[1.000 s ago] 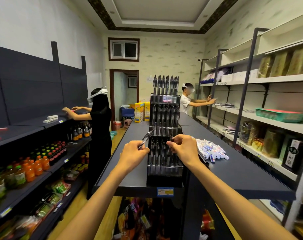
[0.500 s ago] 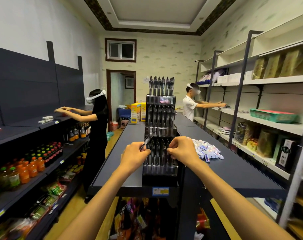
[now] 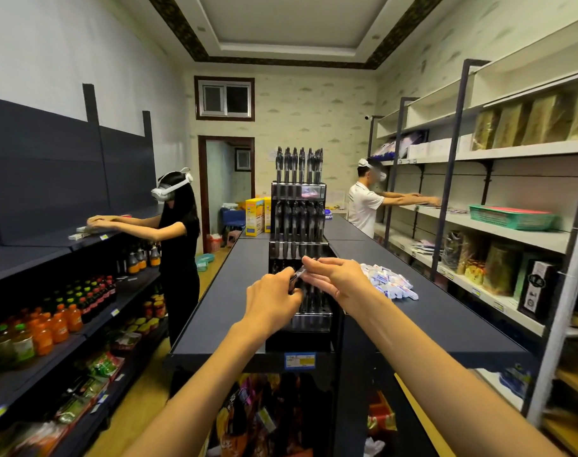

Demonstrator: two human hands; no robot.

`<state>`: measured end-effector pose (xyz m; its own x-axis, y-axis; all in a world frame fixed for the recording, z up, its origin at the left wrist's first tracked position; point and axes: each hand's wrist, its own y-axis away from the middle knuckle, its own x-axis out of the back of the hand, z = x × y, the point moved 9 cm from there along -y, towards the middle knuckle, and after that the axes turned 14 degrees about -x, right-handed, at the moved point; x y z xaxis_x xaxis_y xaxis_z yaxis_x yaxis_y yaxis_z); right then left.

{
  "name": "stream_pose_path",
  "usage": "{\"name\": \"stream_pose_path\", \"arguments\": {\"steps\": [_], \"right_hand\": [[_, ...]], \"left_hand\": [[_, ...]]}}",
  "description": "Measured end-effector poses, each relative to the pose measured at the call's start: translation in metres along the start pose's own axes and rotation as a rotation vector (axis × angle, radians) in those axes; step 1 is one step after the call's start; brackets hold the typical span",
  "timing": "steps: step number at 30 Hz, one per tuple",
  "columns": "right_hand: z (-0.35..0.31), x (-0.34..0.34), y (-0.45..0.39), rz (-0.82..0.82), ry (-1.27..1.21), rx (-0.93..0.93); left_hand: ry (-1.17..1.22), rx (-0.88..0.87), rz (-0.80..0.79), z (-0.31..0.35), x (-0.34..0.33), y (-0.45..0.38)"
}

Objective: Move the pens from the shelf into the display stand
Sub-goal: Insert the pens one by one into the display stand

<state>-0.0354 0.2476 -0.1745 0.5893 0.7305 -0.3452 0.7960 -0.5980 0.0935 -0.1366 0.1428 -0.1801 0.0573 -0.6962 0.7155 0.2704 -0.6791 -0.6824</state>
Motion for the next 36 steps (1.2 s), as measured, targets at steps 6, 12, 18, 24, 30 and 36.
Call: {"name": "stream_pose_path", "arguments": {"steps": [6,12,18,24,30,36], "right_hand": [[-0.002,0.006,0.001,0.063,0.014,0.015],[-0.039,0.032,0.002,0.306,0.256,0.302],[-0.047,0.033,0.005,0.509,0.724,0.519],[-0.035,0.027,0.0,0.502,0.775,0.523],[-0.018,0.021,-0.006,0.477,0.907,0.479],[0.001,0.019,-0.012,0.48,1.069,0.377]], "left_hand": [[0.01,-0.03,0.005,0.006,0.003,0.001],[0.068,0.019,-0.014,-0.019,0.012,0.004],[0.034,-0.028,0.002,-0.021,0.032,0.003],[0.038,-0.029,-0.012,-0.018,0.041,0.004],[0.066,-0.018,-0.021,-0.018,0.045,0.004],[0.058,-0.005,-0.032,-0.019,0.05,0.0]]}}
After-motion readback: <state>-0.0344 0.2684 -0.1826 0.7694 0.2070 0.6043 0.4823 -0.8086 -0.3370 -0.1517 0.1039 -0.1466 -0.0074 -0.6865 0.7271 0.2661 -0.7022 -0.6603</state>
